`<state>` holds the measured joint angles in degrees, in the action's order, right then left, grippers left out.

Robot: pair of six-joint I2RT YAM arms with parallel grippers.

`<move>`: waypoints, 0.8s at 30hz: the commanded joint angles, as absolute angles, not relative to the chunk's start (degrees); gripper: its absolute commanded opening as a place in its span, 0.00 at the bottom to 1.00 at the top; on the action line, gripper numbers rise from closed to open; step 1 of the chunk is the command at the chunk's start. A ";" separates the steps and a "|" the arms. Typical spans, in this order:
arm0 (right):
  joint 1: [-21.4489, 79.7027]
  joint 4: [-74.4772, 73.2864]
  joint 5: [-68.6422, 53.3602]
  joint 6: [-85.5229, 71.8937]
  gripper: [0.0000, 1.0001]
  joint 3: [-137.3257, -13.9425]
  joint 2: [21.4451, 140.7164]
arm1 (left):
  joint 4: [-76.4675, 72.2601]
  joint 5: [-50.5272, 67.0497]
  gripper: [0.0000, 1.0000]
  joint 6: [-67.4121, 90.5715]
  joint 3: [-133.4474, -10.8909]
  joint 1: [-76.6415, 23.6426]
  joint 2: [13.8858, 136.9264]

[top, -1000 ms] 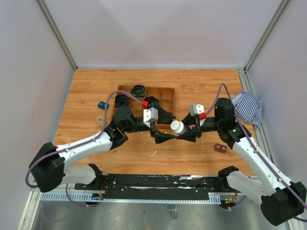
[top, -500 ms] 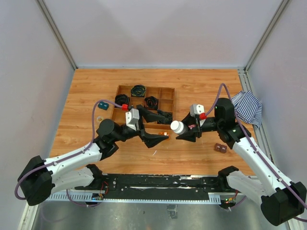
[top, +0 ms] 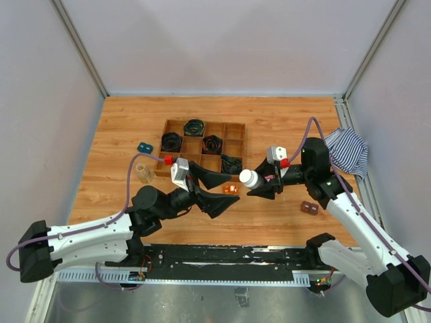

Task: Sort the pills into containers
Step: Screw the lid of the pill bottle onto the pill bottle.

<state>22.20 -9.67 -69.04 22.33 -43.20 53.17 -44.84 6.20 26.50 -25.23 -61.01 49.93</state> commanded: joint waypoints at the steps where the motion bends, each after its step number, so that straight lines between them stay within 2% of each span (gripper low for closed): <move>1: 22.25 -8.75 -69.87 23.02 0.01 -44.08 53.17 | -35.45 -17.43 0.88 19.90 -30.25 -68.67 49.10; 5: 22.24 -8.87 -69.79 23.12 0.01 -44.10 53.26 | -32.61 -24.54 0.86 18.30 -33.69 -72.61 51.83; 14: 22.06 -8.89 -69.89 23.12 0.01 -44.07 53.17 | -28.15 -30.42 0.85 19.12 -41.84 -75.85 59.18; 19: 22.06 -8.88 -69.96 23.12 0.01 -44.16 53.00 | -27.34 -32.10 0.78 20.39 -43.92 -75.94 62.37; 24: 22.06 -8.84 -70.12 23.03 0.01 -44.18 53.00 | -26.25 -33.01 0.64 20.44 -44.92 -75.98 63.19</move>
